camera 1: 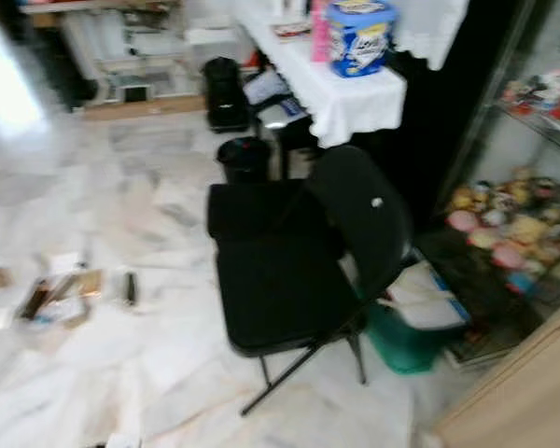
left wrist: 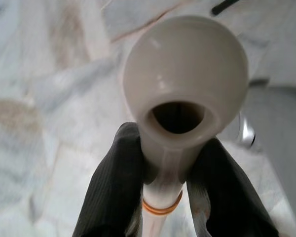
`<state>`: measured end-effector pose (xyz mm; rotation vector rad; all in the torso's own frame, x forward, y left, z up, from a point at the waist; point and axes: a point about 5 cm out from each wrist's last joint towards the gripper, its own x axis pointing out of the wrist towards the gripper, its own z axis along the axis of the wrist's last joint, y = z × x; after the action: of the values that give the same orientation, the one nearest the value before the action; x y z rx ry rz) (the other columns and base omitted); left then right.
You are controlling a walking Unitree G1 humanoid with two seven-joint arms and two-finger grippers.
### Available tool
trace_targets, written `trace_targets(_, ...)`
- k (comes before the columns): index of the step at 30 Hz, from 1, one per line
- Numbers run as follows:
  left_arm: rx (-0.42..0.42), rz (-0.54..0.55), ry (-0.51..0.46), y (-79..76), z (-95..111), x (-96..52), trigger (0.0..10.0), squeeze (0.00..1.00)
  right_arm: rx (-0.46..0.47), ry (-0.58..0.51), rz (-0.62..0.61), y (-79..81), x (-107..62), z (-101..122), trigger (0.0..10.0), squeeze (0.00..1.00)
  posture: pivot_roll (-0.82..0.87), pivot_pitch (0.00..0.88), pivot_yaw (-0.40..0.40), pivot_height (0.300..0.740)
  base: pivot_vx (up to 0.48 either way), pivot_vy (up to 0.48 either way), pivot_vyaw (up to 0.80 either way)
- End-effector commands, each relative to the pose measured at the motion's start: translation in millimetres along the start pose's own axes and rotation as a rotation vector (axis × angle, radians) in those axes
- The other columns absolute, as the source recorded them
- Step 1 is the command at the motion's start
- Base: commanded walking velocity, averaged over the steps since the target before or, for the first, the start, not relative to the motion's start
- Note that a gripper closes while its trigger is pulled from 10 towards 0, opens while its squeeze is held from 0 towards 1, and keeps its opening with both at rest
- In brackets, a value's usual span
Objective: Sweep floor
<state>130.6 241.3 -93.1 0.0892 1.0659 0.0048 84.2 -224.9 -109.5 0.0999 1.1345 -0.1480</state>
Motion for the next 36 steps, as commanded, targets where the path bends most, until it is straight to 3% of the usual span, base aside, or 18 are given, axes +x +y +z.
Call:
trace_targets(1, -0.017, -0.004, 0.016, 2.0, -2.9, -0.8, 10.0, 0.0, 0.045, 0.022, 0.01, 2.1, -0.5, -5.5, 10.0, 0.0, -0.1, 0.036, 0.026, 0.74, 0.0, 0.0, 0.0)
trace_targets(7, -0.028, 0.0, 0.012, 3.8, -2.6, -1.1, 10.0, 0.0, 0.088, 0.002, 0.003, -0.8, -0.3, -1.5, 10.0, 0.0, -0.1, 0.055, 0.028, 0.74, 0.0, 0.0, 0.0)
trace_targets(18, -0.061, 0.008, 0.018, 7.6, -5.6, -2.5, 10.0, 0.0, 0.089, -0.008, 0.042, 32.0, 5.3, 2.5, 10.0, 0.0, -0.1, 0.061, 0.03, 0.74, 0.0, 0.147, 0.0)
trace_targets(28, -0.063, 0.007, 0.017, 8.0, -4.9, -2.4, 10.0, 0.0, 0.026, -0.019, 0.011, 17.1, 3.4, 3.3, 10.0, 0.0, -0.09, 0.064, 0.032, 0.74, 0.0, 0.301, 0.12)
trace_targets(36, -0.063, 0.007, 0.02, 8.3, -6.1, -2.7, 10.0, 0.0, 0.073, -0.023, 0.016, 15.0, 2.7, 2.0, 10.0, 0.0, -0.08, 0.061, 0.03, 0.74, 0.0, 0.368, 0.4)
